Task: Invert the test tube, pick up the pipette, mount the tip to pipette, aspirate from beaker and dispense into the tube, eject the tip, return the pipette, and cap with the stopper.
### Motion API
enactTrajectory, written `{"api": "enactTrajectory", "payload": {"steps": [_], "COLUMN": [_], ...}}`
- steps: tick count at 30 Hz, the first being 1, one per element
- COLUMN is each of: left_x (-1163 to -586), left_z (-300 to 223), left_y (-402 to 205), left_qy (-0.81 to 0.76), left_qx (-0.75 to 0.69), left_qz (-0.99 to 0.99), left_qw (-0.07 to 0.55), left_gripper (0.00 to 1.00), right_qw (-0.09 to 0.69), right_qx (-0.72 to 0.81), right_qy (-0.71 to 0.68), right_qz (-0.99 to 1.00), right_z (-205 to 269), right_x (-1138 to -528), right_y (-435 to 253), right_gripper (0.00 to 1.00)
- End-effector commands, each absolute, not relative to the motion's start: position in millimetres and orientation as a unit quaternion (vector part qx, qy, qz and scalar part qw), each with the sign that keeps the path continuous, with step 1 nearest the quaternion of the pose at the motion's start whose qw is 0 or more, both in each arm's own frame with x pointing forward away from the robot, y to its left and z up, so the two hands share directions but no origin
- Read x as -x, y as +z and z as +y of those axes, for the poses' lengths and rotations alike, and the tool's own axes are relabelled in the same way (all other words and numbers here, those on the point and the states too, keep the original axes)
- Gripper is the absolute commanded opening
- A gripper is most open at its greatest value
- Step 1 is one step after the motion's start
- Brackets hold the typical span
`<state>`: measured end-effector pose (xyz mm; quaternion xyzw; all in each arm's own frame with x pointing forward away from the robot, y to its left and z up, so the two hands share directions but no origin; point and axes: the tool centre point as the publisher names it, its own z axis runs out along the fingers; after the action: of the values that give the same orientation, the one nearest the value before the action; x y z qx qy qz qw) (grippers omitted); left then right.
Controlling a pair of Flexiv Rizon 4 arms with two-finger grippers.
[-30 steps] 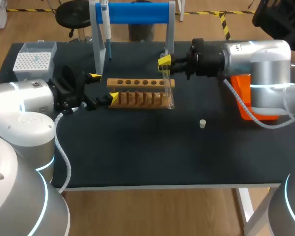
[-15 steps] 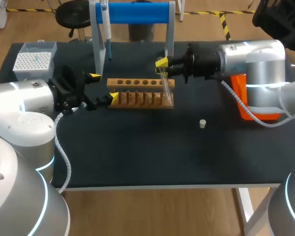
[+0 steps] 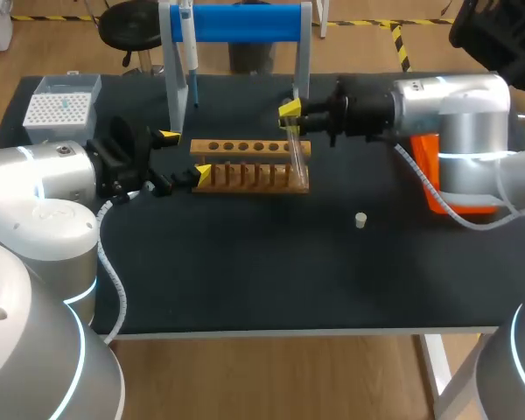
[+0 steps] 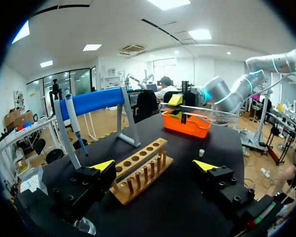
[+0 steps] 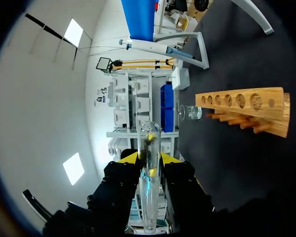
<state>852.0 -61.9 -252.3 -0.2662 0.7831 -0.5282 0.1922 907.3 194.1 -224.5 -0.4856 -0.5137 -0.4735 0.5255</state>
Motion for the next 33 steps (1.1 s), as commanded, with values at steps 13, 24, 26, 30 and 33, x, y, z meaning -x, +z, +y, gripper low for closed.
{"api": "enactTrajectory", "payload": {"steps": [13,24,26,30,33], "left_x": [-851,-851,-851,-853,-852], "left_z": [-61,-61,-61,-66,-76], "left_y": [-254,-254,-254,-238,-234], "left_qy": [-0.53,-0.53,-0.53,-0.54,-0.56], "left_qx": [0.265,0.265,0.265,0.116,0.007], "left_qz": [0.782,0.782,0.782,0.77,0.759], "left_qw": [0.193,0.193,0.193,0.319,0.333], "left_gripper": [1.0,1.0,1.0,1.0,1.0], "right_qw": [0.517,0.517,0.517,0.517,0.517], "right_qx": [0.481,0.481,0.481,0.481,0.481], "right_qy": [-0.477,-0.477,-0.477,-0.477,-0.477], "right_qz": [-0.523,-0.523,-0.523,-0.523,-0.523], "right_z": [192,192,192,192,192], "right_x": [-904,-904,-904,-904,-904], "right_y": [-222,-222,-222,-222,-222], "right_gripper": [0.0,0.0,0.0,0.0,0.0]}}
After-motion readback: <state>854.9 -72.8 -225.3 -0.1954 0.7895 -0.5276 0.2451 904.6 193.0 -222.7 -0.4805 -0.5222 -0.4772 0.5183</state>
